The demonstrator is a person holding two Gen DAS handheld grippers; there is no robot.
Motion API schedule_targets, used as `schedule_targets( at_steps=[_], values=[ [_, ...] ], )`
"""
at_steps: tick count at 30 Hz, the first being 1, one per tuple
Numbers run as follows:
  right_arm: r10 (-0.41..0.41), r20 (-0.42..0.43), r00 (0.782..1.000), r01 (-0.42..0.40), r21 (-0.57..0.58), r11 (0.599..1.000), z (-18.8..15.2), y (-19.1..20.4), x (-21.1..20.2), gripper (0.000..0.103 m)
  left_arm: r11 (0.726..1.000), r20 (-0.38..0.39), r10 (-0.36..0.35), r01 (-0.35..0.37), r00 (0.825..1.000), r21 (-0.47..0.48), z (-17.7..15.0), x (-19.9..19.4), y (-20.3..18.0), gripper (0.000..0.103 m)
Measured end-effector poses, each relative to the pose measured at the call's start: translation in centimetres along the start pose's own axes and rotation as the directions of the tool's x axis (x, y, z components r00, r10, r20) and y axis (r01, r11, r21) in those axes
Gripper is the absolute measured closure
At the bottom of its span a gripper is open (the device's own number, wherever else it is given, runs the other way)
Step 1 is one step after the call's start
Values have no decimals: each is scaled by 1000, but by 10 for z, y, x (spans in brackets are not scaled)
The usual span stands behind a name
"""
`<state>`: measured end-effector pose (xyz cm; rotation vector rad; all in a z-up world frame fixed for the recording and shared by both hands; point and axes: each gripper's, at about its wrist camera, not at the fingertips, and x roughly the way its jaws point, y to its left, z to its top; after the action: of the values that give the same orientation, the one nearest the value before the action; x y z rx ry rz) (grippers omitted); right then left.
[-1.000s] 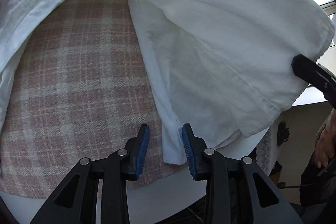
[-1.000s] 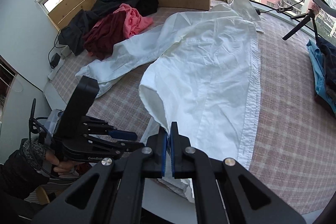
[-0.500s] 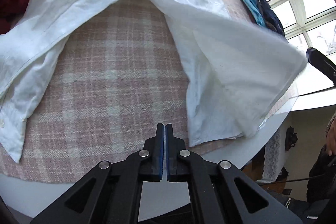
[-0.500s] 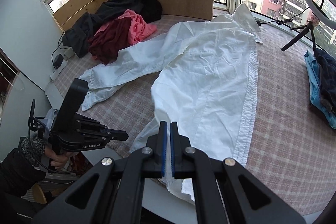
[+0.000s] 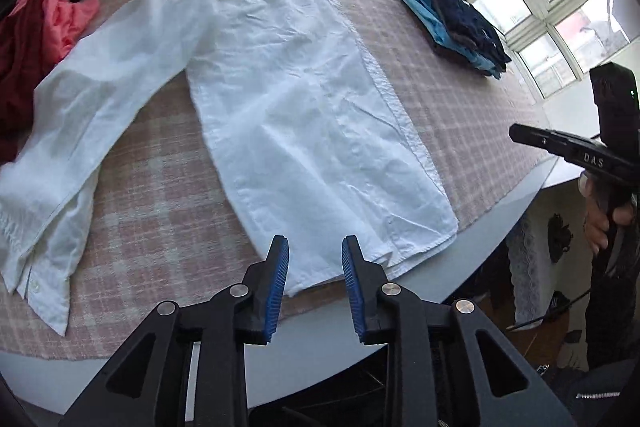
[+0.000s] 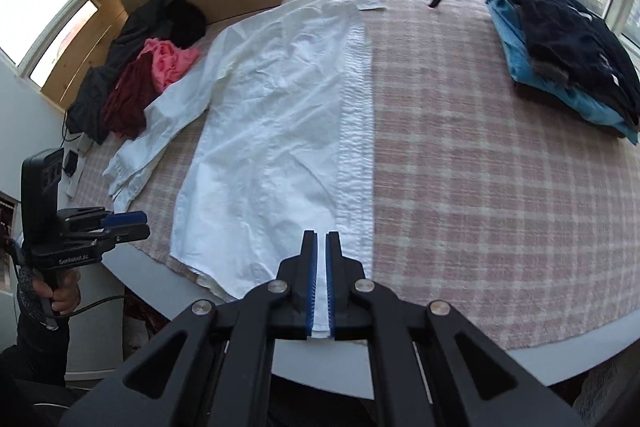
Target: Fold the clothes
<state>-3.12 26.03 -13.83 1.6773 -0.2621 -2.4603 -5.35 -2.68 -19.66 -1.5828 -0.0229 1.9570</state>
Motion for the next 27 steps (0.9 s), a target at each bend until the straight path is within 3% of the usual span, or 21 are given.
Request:
schedule_targets(
  at_steps=[1, 5, 8, 12, 15, 19, 22, 23, 24, 27],
  values=[
    [-10, -2, 1000, 10, -3, 1000, 1, -9, -2, 97, 1000, -5, -9, 9, 1000, 11, 4, 6, -12, 73],
    [-30, 2, 1000, 30, -4, 1000, 8, -41, -2, 75, 997, -56, -50, 53, 997, 61, 12, 41, -67, 61],
    [3, -12, 1000, -3, -18, 1000, 11, -56, 6, 75, 994, -122, -60, 71, 991, 86, 16, 78, -106, 60],
    [25, -45, 999, -27, -62, 998, 9, -71, 22, 75, 990, -177, 27, -2, 984, 138, 15, 112, -147, 60],
    [77, -81, 994, -82, -64, 995, 7, -83, 34, 75, 975, -167, 125, -90, 978, 203, 12, 123, -169, 57],
    [116, -108, 987, -124, -76, 989, 5, -93, 46, 75, 958, -187, 219, -174, 958, 229, 9, 141, -177, 52],
    [136, -122, 983, -147, -83, 986, 9, -97, 52, 75, 962, -197, 223, -184, 955, 200, 10, 144, -172, 67],
    [143, -124, 982, -154, -90, 984, 12, -97, 53, 75, 966, -199, 215, -179, 956, 185, 11, 143, -169, 89],
    [151, -122, 981, -163, -97, 982, 16, -97, 53, 75, 976, -210, 186, -156, 960, 151, 13, 140, -164, 100],
    [169, -117, 979, -183, -124, 975, 27, -93, 51, 75, 996, -198, 93, -88, 976, 35, 18, 121, -144, 100]
  ],
)
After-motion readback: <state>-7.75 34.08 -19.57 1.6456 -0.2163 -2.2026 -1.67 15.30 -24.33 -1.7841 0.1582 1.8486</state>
